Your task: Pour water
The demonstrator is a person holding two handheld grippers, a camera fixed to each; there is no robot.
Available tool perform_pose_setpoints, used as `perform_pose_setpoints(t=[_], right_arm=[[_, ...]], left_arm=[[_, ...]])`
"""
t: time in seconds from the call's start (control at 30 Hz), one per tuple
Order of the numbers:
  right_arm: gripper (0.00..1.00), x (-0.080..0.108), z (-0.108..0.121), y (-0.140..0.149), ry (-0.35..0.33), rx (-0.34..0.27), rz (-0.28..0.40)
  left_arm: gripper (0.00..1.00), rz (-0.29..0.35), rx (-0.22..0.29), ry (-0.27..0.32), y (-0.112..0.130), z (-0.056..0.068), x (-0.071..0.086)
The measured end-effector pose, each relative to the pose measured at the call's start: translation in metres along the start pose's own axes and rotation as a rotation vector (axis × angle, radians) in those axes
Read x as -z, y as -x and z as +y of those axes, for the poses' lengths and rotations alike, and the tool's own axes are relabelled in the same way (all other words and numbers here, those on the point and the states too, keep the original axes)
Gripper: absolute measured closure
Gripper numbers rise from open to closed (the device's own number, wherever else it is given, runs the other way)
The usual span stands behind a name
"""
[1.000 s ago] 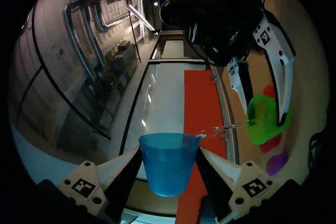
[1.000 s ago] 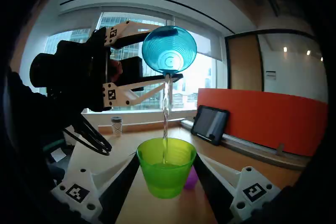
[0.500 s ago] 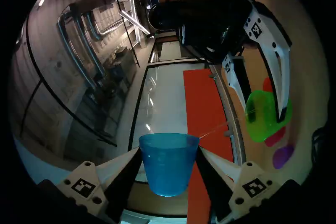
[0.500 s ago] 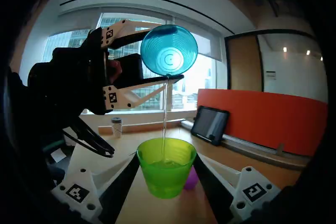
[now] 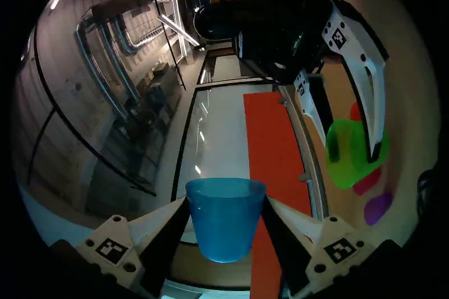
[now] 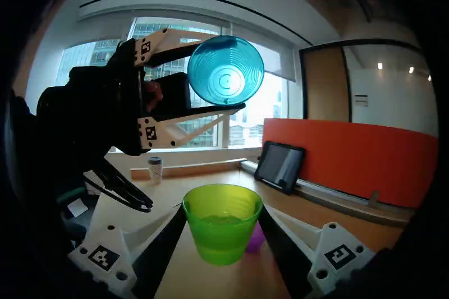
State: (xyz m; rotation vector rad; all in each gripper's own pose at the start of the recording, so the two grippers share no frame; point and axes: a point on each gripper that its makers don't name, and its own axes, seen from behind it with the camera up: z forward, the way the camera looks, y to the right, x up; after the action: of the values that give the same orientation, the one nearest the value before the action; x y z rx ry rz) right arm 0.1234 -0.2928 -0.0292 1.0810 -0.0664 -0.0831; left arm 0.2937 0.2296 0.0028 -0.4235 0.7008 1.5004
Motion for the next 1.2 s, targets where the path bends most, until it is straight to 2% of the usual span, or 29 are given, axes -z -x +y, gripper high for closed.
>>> perform_pose_setpoints(t=[0.07,0.17,0.67,0.9,1.2], right_arm=[[0.09,0.0,0.001,-0.001,0.002,0.0,0.001],[0.09,0.001,0.002,-0.002,0.005,0.0,0.004],[0.09,0.005,0.007,-0.004,0.023,-0.005,0.017],[0.09,0.008,0.008,-0.008,0.032,-0.005,0.026],[0.09,0.01,0.01,-0.01,0.042,-0.004,0.035]], left_arm=[[0.15,-0.002,0.022,0.007,0.001,0.003,-0.001],[0.15,-0.004,0.084,0.024,0.003,0.008,-0.002],[0.15,-0.052,0.467,0.045,0.024,0.005,-0.004],[0.14,-0.078,0.649,0.067,0.033,0.008,-0.001],[0.14,-0.101,0.855,0.092,0.038,0.011,0.001]])
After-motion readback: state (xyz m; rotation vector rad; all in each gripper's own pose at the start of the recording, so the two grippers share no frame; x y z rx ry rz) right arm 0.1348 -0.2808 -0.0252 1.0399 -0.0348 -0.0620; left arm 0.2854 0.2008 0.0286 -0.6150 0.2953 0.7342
